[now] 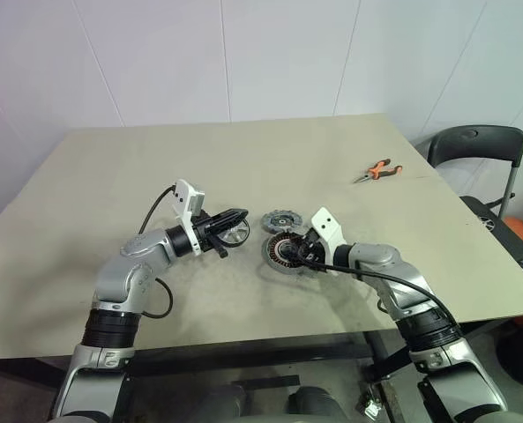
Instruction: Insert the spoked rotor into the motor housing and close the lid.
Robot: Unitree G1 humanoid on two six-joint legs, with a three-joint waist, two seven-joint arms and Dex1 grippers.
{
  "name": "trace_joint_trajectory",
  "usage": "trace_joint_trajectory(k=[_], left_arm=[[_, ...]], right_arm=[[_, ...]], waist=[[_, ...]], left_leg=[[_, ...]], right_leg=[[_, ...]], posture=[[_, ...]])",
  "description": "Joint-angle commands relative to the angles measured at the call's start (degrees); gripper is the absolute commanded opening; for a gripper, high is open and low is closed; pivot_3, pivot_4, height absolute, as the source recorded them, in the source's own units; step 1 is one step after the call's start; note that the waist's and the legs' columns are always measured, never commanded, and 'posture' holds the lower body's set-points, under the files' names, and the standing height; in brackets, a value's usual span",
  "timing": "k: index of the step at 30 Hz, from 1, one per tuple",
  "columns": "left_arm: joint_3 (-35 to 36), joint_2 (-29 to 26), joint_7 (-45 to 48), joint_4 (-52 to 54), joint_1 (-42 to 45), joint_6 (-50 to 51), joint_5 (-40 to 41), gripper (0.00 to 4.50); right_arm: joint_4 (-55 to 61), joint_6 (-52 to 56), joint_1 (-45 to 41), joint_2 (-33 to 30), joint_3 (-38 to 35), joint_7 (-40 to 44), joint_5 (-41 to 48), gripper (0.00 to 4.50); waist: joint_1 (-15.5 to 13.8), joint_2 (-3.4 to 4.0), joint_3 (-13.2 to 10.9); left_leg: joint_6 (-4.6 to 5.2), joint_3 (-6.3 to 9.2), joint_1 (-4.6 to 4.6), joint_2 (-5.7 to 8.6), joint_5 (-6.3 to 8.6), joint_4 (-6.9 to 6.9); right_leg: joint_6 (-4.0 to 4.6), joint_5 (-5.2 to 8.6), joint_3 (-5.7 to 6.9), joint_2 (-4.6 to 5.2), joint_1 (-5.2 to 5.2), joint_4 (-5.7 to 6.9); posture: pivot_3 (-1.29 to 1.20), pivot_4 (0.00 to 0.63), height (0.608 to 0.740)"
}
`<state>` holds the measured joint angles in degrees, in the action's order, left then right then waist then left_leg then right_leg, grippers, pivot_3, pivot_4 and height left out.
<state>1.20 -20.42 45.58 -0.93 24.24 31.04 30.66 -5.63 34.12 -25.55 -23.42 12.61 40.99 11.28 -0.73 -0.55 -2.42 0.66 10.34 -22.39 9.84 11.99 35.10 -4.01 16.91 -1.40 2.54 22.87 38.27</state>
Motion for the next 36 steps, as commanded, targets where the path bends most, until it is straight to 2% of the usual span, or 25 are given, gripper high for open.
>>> trace_joint_trajectory(k=[1, 9, 13, 18, 23, 26, 32, 36], left_arm=[[0.6, -0.3, 0.0, 2.0, 0.1, 0.0, 0.5, 0.0], [0.5, -0.2, 0.2, 1.4, 0.6, -0.2, 0.3, 0.0], [0.3, 0.0, 0.2, 1.3, 0.6, -0.3, 0.2, 0.0], [0.3, 0.1, 0.3, 0.6, 0.9, -0.6, 0.1, 0.0], [0.2, 0.2, 0.5, 0.1, 1.0, -0.8, -0.2, 0.0], [0.2, 0.2, 0.5, 0.0, 1.0, -0.9, -0.2, 0.0], [0.2, 0.0, 0.6, 0.2, 0.8, -0.8, -0.3, 0.0], [0.1, 0.0, 0.4, 0.8, 0.5, -0.6, -0.2, 0.0]], right_arm=[[0.0, -0.7, -0.5, 1.0, -0.2, -1.2, -1.0, 2.74], [0.7, -0.8, -0.4, 1.8, -1.0, -1.3, -1.2, 2.74], [1.1, 1.6, -1.6, 2.1, -4.5, -1.2, 1.9, 2.74], [1.4, 7.9, -4.9, 3.0, -13.1, -1.1, 10.2, 2.74], [0.9, 9.5, -5.3, 2.3, -14.7, -1.7, 11.4, 2.74], [2.3, 9.2, -3.7, 1.6, -13.2, -0.7, 10.8, 2.19], [7.1, 10.5, -0.4, -0.7, -7.6, 3.7, 10.9, 0.11], [6.9, 10.4, 0.1, -1.2, -6.9, 4.2, 10.9, 0.05]], waist=[[0.0, 0.0, 0.0], [0.0, 0.0, 0.0], [0.0, 0.0, 0.0], [0.0, 0.0, 0.0], [0.0, 0.0, 0.0], [0.0, 0.0, 0.0], [0.1, 0.0, 0.0], [0.0, 0.0, 0.0]], left_leg=[[0.0, 0.0, 0.01, 0.0, 0.0, 0.01], [0.0, -0.01, 0.04, 0.0, 0.0, 0.05], [0.0, -0.01, 0.04, 0.0, 0.0, 0.04], [0.01, -0.01, 0.04, 0.0, 0.0, 0.04], [0.01, -0.02, 0.04, 0.0, 0.01, 0.02], [0.02, -0.04, 0.03, 0.0, 0.0, 0.03], [0.02, -0.06, 0.04, -0.01, 0.0, 0.04], [0.03, -0.06, 0.03, -0.01, 0.01, 0.06]], right_leg=[[0.0, 0.0, 0.0, 0.0, 0.0, 0.01], [0.02, -0.01, 0.0, -0.01, -0.02, 0.08], [0.02, -0.02, 0.0, -0.01, -0.02, 0.08], [0.02, -0.02, -0.01, -0.01, -0.02, 0.08], [0.02, -0.02, -0.01, -0.01, -0.01, 0.09], [0.02, -0.02, -0.02, -0.01, 0.0, 0.08], [0.02, -0.02, -0.04, -0.01, 0.0, 0.1], [0.02, -0.02, -0.03, -0.01, -0.01, 0.1]], posture=[[0.0, 0.0, 0.74], [0.0, 0.0, 0.74], [0.0, 0.0, 0.74], [0.0, 0.0, 0.74], [0.0, 0.0, 0.74], [0.0, 0.0, 0.74], [0.0, 0.0, 0.74], [0.0, 0.0, 0.74]])
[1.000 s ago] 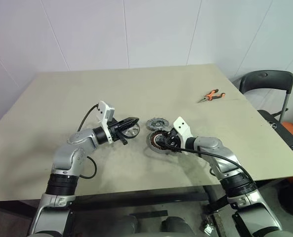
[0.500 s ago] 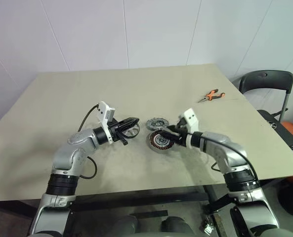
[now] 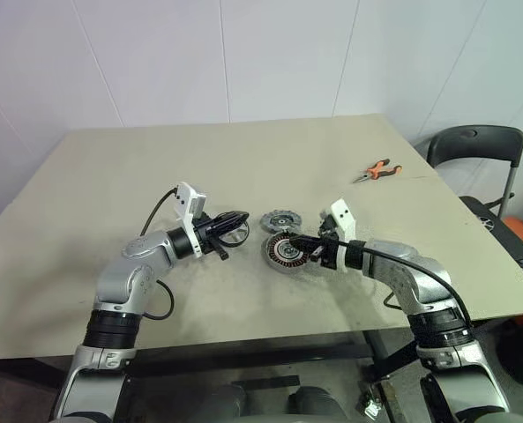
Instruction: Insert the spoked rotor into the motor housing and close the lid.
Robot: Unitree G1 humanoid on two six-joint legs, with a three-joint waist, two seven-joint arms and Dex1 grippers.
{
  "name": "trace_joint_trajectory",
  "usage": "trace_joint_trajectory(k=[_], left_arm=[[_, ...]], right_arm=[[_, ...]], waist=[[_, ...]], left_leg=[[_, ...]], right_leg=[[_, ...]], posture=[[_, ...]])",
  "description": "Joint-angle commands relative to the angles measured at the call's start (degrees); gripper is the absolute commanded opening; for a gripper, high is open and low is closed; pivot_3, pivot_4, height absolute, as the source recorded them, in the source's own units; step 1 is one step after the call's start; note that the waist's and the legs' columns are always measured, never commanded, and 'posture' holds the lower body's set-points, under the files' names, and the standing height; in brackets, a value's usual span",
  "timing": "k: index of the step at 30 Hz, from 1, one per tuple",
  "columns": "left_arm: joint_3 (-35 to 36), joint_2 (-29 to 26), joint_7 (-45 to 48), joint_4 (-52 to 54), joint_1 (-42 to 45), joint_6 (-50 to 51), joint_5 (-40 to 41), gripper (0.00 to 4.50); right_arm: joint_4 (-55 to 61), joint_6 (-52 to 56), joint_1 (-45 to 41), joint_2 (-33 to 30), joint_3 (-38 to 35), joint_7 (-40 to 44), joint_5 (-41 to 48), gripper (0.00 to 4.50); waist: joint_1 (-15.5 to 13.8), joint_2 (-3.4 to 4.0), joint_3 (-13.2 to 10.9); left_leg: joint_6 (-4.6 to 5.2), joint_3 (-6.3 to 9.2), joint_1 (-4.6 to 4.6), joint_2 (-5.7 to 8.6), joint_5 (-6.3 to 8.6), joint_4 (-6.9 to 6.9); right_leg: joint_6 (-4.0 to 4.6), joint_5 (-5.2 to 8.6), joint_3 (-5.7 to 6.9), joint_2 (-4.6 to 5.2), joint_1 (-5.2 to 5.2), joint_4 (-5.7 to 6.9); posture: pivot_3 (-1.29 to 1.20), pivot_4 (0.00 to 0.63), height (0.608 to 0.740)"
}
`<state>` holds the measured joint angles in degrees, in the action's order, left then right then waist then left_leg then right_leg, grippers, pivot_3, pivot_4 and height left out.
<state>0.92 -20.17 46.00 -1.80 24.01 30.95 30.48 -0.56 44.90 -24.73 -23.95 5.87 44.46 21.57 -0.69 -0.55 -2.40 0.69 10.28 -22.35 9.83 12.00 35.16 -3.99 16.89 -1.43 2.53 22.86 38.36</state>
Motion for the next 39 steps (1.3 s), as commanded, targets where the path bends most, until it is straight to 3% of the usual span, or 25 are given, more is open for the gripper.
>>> trace_joint_trajectory(k=[1, 39], left_arm=[[0.4, -0.3, 0.0, 1.8, 0.6, -0.5, 0.0, 0.0], [0.2, 0.4, -1.0, 2.1, 0.7, -0.7, -0.1, 0.0]], right_arm=[[1.5, -0.5, -0.7, -0.7, -0.1, 0.7, 0.4, 0.05], [-6.3, -7.2, -2.8, 3.5, 3.0, -4.3, -6.1, 0.05]], waist=[[0.0, 0.0, 0.0], [0.0, -0.01, 0.0]], left_leg=[[0.0, 0.0, 0.0, 0.0, 0.0, 0.01], [0.0, -0.02, 0.02, -0.01, 0.0, 0.03]], right_leg=[[0.0, 0.0, 0.0, 0.0, 0.0, 0.0], [-0.01, -0.03, 0.0, 0.0, -0.01, 0.02]], posture=[[0.0, 0.0, 0.74], [0.0, 0.0, 0.74]])
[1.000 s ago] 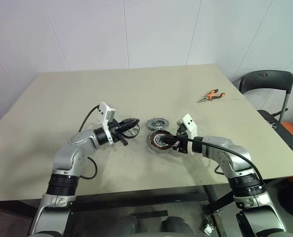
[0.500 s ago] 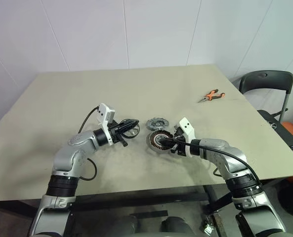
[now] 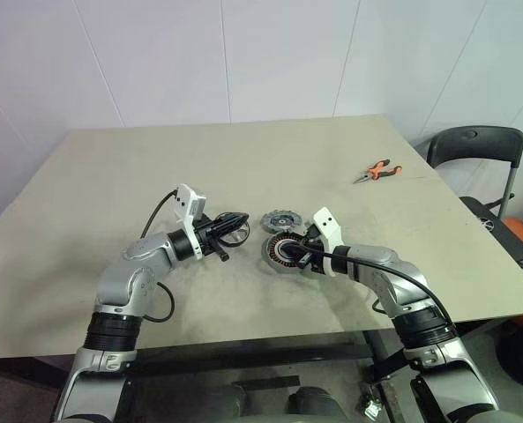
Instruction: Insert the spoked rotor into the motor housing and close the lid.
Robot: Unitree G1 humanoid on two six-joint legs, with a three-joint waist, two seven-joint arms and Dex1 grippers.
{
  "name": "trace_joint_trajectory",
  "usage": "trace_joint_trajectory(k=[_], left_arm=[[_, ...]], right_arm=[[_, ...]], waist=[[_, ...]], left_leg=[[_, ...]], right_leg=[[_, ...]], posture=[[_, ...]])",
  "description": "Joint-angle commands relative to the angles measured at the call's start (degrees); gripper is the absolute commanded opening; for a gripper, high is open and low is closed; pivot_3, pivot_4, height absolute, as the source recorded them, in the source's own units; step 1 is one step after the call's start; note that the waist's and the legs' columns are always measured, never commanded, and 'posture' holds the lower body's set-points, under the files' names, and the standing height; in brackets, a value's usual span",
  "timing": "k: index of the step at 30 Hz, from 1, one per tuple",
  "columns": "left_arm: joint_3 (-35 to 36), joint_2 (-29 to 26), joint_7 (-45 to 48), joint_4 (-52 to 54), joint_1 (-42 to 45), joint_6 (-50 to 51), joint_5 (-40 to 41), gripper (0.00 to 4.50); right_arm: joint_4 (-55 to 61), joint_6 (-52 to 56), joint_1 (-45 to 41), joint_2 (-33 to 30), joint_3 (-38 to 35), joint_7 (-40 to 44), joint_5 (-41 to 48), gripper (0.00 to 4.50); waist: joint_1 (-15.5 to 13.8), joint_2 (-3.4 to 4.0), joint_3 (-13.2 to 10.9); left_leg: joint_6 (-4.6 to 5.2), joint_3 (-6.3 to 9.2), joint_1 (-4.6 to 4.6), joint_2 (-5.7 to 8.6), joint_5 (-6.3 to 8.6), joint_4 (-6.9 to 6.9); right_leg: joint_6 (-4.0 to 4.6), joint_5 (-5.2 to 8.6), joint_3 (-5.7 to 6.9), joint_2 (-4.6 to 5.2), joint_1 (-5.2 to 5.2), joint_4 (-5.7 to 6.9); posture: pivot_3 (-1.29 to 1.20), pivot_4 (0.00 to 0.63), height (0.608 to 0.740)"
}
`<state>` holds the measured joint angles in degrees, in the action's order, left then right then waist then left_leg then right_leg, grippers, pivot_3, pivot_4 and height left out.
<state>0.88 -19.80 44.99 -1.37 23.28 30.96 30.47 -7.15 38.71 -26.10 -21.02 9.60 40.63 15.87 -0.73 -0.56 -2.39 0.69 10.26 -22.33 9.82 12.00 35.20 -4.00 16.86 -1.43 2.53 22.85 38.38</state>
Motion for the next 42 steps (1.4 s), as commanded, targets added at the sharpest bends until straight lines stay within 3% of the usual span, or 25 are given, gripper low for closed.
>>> trace_joint_trajectory(k=[1, 8, 13, 17, 21, 30, 38, 42], left_arm=[[0.2, 0.0, 0.0, 1.7, 1.4, -0.7, -0.1, 0.0], [0.2, -0.1, 0.1, 1.6, 1.3, -0.8, -0.1, 0.0], [0.1, 0.0, 0.2, 1.5, 1.4, -1.0, -0.2, 0.0], [0.0, 0.1, 0.0, 1.8, 1.3, -1.1, -0.3, 0.0], [-0.1, 0.3, -0.2, 2.1, 1.1, -1.1, -0.3, 0.0], [0.4, 0.0, 0.2, 0.7, 2.2, -1.2, -0.2, 0.0], [0.2, 0.2, 0.4, 0.0, 2.6, -1.6, -0.4, 0.0], [0.2, 0.3, 0.4, 0.0, 2.6, -1.8, -0.4, 0.0]], right_arm=[[0.3, -1.1, -1.3, 0.7, -0.7, -0.6, -0.4, 0.05], [-2.9, -2.6, -2.5, 2.6, -2.2, -5.1, -1.6, 0.05], [-10.6, -6.0, -4.1, 2.3, 0.0, -8.9, -7.2, 0.05], [-10.6, -5.8, -3.8, 1.7, 0.8, -5.8, -7.2, 0.05], [-7.0, -4.2, -1.9, 1.3, 1.5, -2.6, -5.9, 0.05], [-1.6, 1.3, -4.3, 5.5, -10.1, -2.5, 5.4, 0.05], [-0.4, 2.5, -2.5, 4.1, -6.7, -1.3, 4.6, 0.05], [-2.5, 0.2, -0.4, 2.4, -1.6, -1.4, -0.3, 0.05]], waist=[[0.0, 0.0, 0.0], [0.1, 0.0, 0.0], [0.0, 0.01, 0.0], [0.0, 0.01, 0.0], [0.0, -0.01, 0.0], [0.1, 0.01, 0.0], [0.0, 0.01, 0.0], [0.0, 0.02, 0.0]], left_leg=[[0.0, 0.0, 0.0, 0.0, 0.0, 0.0], [0.0, 0.0, 0.02, 0.0, 0.0, 0.0], [-0.11, -0.21, 0.28, -0.12, 0.04, 0.04], [-0.12, -0.23, 0.91, -0.18, 0.1, -0.08], [-0.06, -0.25, 0.88, -0.2, 0.13, -0.08], [0.04, -0.53, 0.8, -0.44, 0.15, -0.2], [0.03, -0.57, 0.77, -0.44, 0.22, -0.18], [0.03, -0.57, 0.76, -0.44, 0.22, -0.2]], right_leg=[[0.0, 0.0, 0.0, 0.0, 0.0, 0.0], [0.0, 0.0, 0.0, 0.0, 0.0, 0.04], [0.15, -0.11, 0.0, 0.0, -0.2, 0.05], [0.29, 0.0, 0.0, 0.0, -0.66, -0.13], [0.13, -0.1, 0.01, 0.0, -0.62, -0.17], [0.14, -0.13, 0.01, 0.01, -0.53, -0.14], [0.12, -0.14, 0.0, 0.01, -0.5, -0.26], [0.12, -0.14, -0.01, 0.02, -0.5, -0.25]], posture=[[0.0, 0.0, 0.74], [0.0, 0.0, 0.74], [0.0, 0.0, 0.74], [0.0, 0.0, 0.74], [0.0, 0.0, 0.74], [0.0, 0.0, 0.74], [0.0, 0.0, 0.74], [0.0, 0.0, 0.74]])
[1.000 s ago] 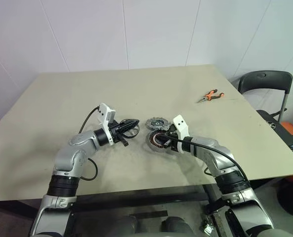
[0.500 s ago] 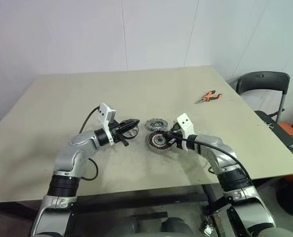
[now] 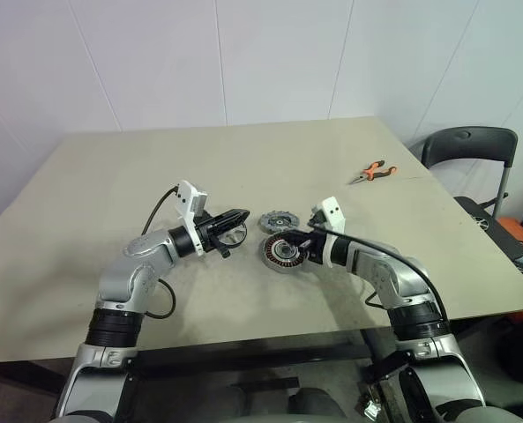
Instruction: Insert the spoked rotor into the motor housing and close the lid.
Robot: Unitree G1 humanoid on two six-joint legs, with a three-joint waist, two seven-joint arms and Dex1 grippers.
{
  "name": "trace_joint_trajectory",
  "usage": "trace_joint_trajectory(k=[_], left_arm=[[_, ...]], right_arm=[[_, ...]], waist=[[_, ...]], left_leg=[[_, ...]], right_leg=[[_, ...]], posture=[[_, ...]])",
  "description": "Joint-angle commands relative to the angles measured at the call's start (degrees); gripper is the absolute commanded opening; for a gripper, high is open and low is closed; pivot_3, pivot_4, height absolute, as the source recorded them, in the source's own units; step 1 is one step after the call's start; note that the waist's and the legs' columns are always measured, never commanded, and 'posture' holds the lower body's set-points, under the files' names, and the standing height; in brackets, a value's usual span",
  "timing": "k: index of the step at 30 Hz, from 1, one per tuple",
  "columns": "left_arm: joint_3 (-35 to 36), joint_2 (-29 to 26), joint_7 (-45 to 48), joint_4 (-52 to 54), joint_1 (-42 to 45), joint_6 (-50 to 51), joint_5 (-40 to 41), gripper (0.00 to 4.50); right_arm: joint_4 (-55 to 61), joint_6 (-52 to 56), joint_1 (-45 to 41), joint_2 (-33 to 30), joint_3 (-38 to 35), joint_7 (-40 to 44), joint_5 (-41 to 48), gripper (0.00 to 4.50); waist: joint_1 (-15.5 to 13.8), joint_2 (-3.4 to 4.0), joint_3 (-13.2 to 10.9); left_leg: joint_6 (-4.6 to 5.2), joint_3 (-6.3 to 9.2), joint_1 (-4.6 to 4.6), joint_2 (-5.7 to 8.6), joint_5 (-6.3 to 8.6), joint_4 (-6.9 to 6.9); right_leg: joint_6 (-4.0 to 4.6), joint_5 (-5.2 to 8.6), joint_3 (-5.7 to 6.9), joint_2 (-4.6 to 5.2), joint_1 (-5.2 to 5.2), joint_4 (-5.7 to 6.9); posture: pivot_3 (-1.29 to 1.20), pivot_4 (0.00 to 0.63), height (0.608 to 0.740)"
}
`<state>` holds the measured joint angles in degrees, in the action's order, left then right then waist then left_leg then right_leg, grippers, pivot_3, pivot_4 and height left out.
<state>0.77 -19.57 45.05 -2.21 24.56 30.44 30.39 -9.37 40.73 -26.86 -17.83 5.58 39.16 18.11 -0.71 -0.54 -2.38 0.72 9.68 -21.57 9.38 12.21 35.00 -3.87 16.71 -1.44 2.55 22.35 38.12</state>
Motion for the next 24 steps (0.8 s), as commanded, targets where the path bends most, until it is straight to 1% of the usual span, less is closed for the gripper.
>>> trace_joint_trajectory(k=[1, 8, 10, 13, 15, 17, 20, 24], left_arm=[[0.3, 0.1, 0.2, 1.0, 1.1, -1.2, -0.3, 0.0], [0.8, -0.3, -0.6, 1.3, 0.7, -1.1, -0.5, 0.0], [2.9, -1.8, -0.4, 1.1, 0.4, -0.3, 0.5, 0.0], [7.7, -4.5, 0.5, 0.2, 0.0, 2.3, 4.4, 0.0], [10.7, -5.7, 1.3, -0.3, -0.4, 3.9, 7.3, 0.0], [13.3, -6.8, 0.6, -1.5, -0.4, 4.7, 8.3, 0.0], [14.6, -7.9, 0.1, -1.8, -0.5, 5.1, 8.3, 0.0], [15.2, -10.4, 1.4, 0.0, -1.9, 6.1, 8.6, 0.0]], right_arm=[[-0.8, -2.3, 0.6, -0.9, 3.0, -0.1, -3.2, 0.05], [-1.5, -3.2, 0.5, -0.9, 3.5, 0.1, -4.4, 0.05], [0.6, -2.1, -0.2, 0.1, 0.5, 0.7, -0.9, 0.05], [6.2, 2.7, -1.1, 0.6, -3.8, 3.4, 6.5, 0.05], [10.0, 5.5, -0.9, -0.4, -4.4, 5.1, 9.6, 0.05], [13.4, 6.1, -0.2, -2.3, -3.7, 5.8, 9.7, 0.05], [15.7, 6.2, 0.2, -4.8, -3.3, 5.3, 8.7, 0.05], [18.6, 5.7, 0.7, -11.4, -4.2, 6.3, 7.5, 0.05]], waist=[[0.0, 0.0, 0.0], [0.0, -0.01, 0.0], [0.0, -0.01, 0.0], [0.2, 0.04, 0.0], [0.1, 0.04, 0.0], [0.0, 0.04, 0.0], [-0.2, 0.02, 0.0], [-0.2, 0.02, 0.0]], left_leg=[[0.0, 0.0, -0.01, 0.0, 0.0, 0.0], [-0.01, -0.02, 0.09, 0.0, 0.01, 0.09], [-0.01, -0.02, 0.09, 0.0, 0.01, 0.08], [0.0, -0.03, -0.01, -0.04, 0.01, 0.02], [0.06, -0.03, -0.2, -0.05, -0.04, 0.0], [0.08, -0.02, -0.35, -0.05, -0.01, 0.01], [0.11, -0.03, -0.51, -0.05, 0.03, 0.08], [0.04, -0.09, -0.73, -0.03, 0.1, 0.23]], right_leg=[[0.0, 0.0, 0.0, 0.0, 0.01, 0.0], [0.01, 0.01, 0.0, 0.0, -0.03, 0.0], [0.01, 0.01, 0.0, 0.0, -0.03, -0.01], [0.0, 0.0, 0.0, 0.0, -0.01, 0.03], [-0.04, -0.02, 0.02, 0.0, 0.23, 0.06], [-0.05, -0.03, 0.02, 0.0, 0.41, 0.04], [-0.1, -0.06, 0.03, 0.0, 0.62, -0.03], [-0.15, -0.1, 0.01, 0.03, 0.74, -0.06]], posture=[[0.0, 0.0, 0.74], [0.0, 0.0, 0.74], [0.0, 0.0, 0.74], [0.0, 0.0, 0.74], [0.0, 0.0, 0.74], [0.0, 0.0, 0.74], [0.0, 0.0, 0.74], [0.0, 0.0, 0.74]])
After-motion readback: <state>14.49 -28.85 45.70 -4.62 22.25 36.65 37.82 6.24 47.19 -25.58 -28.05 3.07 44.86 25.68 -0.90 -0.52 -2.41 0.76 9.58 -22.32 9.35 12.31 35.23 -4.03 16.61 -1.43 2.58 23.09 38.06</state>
